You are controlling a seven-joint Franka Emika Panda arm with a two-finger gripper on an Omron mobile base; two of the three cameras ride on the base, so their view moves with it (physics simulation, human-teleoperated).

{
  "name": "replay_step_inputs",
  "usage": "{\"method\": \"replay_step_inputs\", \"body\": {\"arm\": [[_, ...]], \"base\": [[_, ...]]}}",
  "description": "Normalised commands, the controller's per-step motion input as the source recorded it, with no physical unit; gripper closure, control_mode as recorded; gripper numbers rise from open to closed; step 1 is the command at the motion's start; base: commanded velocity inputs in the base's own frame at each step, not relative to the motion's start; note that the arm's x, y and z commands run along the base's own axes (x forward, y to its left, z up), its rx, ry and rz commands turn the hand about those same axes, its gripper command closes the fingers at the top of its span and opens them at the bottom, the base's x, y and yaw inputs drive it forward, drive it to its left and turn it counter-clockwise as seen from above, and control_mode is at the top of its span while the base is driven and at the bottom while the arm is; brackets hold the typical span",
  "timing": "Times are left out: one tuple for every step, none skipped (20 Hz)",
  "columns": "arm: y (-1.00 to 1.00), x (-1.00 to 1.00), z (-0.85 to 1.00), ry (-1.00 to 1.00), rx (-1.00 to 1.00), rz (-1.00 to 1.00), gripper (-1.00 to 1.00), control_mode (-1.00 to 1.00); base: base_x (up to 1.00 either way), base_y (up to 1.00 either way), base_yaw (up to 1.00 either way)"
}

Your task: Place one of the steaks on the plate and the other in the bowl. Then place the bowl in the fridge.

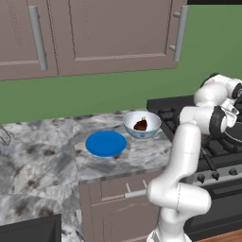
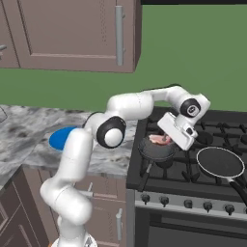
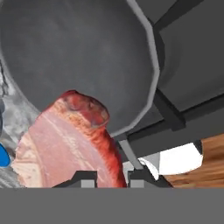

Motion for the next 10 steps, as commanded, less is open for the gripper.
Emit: {"method": "replay_step_inputs", "body": {"arm": [[1.00, -1.00, 0.14, -0.04, -0.12, -0.07, 1.00, -1.00], [1.00, -1.00, 0.13, -0.05, -0.20, -0.04, 1.00, -1.00], [1.00, -1.00, 0.01, -0.07, -0.23, -0.04, 1.00, -1.00], [1.00, -1.00, 0.00, -0.08, -0.24, -0.05, 1.00, -1.00], [1.00, -1.00, 0.00, -0.09, -0.26, -0.05, 1.00, -1.00], [1.00, -1.00, 0.00, -0.11, -0.28, -0.03, 1.00, -1.00], [1.00, -1.00, 0.00, -0.11, -0.29, -0.02, 1.00, -1.00], [1.00, -1.00, 0.06, -0.10, -0.29, -0.03, 1.00, -1.00], [1.00, -1.00, 0.18, -0.12, -0.27, -0.05, 1.00, -1.00], [1.00, -1.00, 0.31, -0.11, -0.27, -0.05, 1.00, -1.00]], "base": [[0.00, 0.00, 0.00], [0.00, 0.00, 0.00], [0.00, 0.00, 0.00], [0.00, 0.00, 0.00], [0.00, 0.00, 0.00], [0.00, 0.00, 0.00], [0.00, 0.00, 0.00], [0.00, 0.00, 0.00], [0.00, 0.00, 0.00], [0.00, 0.00, 0.00]]}}
